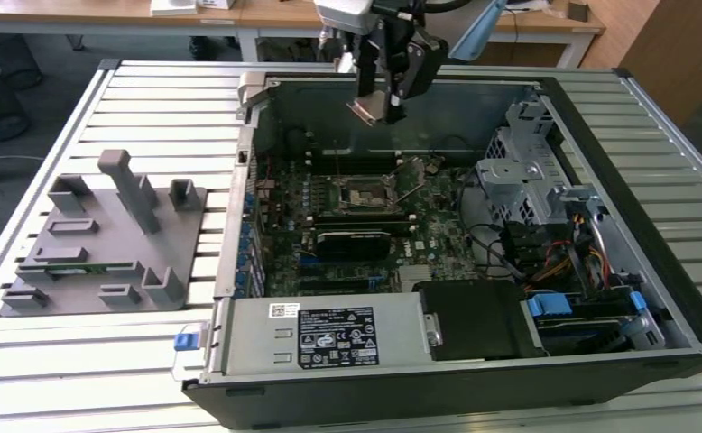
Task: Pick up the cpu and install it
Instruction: 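Place the cpu into insertion slot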
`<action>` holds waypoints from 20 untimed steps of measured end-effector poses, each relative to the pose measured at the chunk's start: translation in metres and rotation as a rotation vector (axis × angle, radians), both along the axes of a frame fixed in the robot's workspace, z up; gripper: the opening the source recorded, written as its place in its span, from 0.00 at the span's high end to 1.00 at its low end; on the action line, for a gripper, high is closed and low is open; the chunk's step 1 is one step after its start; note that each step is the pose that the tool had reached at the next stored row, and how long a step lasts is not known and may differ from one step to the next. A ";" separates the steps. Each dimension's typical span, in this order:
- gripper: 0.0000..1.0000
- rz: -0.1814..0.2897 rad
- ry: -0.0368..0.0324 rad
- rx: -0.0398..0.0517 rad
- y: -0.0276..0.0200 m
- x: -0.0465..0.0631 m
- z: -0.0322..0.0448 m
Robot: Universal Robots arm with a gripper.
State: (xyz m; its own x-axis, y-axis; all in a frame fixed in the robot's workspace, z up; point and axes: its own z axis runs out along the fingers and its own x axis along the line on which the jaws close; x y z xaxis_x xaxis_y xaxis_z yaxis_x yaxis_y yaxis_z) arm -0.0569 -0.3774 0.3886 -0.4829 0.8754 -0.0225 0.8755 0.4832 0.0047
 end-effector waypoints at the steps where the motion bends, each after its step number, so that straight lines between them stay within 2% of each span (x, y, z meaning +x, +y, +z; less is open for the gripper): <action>1: 0.46 -0.011 0.0000 0.0000 0.0002 0.000 -0.0002; 11: 0.46 -0.121 -0.0001 0.0001 0.0016 0.000 -0.0020; 20: 0.46 -0.268 0.0000 -0.0001 0.0017 0.000 -0.0064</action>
